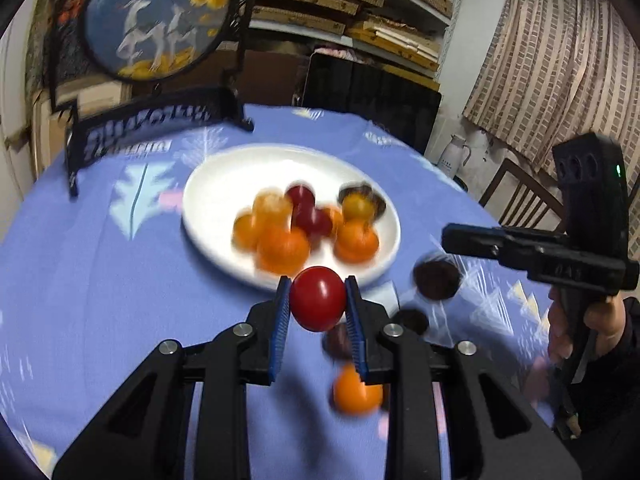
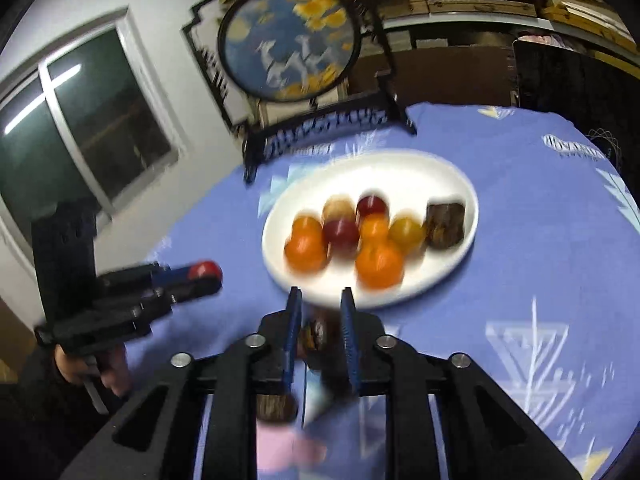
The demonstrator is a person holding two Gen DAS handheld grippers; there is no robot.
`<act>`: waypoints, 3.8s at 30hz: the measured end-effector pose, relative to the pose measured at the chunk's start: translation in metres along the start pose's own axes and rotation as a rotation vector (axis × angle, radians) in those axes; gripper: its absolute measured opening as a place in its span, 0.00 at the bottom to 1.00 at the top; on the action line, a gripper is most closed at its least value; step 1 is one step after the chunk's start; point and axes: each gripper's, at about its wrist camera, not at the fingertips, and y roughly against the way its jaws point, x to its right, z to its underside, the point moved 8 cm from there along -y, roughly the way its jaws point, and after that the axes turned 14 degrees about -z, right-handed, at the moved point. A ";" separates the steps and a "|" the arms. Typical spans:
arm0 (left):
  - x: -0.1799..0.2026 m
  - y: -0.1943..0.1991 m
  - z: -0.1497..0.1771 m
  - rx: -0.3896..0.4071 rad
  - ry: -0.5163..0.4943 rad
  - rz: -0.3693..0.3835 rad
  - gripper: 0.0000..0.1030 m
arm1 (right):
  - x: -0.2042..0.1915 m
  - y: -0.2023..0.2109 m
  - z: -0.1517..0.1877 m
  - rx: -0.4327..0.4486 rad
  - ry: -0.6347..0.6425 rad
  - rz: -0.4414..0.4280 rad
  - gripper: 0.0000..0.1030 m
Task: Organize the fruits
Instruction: 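Grasp a red cherry tomato with the left tool while the right tool grasps a dark brown fruit, then place both fruits on the white plate and open both tools, then grasp a small orange with the left tool and place it on the plate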
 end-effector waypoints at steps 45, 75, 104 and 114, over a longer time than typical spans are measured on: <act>-0.010 -0.091 -0.068 -0.031 -0.009 -0.082 0.38 | 0.058 -0.070 -0.068 -0.011 -0.019 0.085 0.43; 0.043 -0.026 0.090 -0.174 -0.281 -0.097 0.53 | 0.028 0.034 0.090 0.013 -0.079 0.047 0.63; 0.020 0.012 0.072 -0.101 -0.159 -0.039 0.34 | 0.004 -0.021 0.077 -0.165 0.142 0.171 0.39; 0.013 -0.044 -0.036 -0.007 -0.105 -0.045 0.34 | 0.024 -0.029 -0.037 -0.028 0.092 0.110 0.39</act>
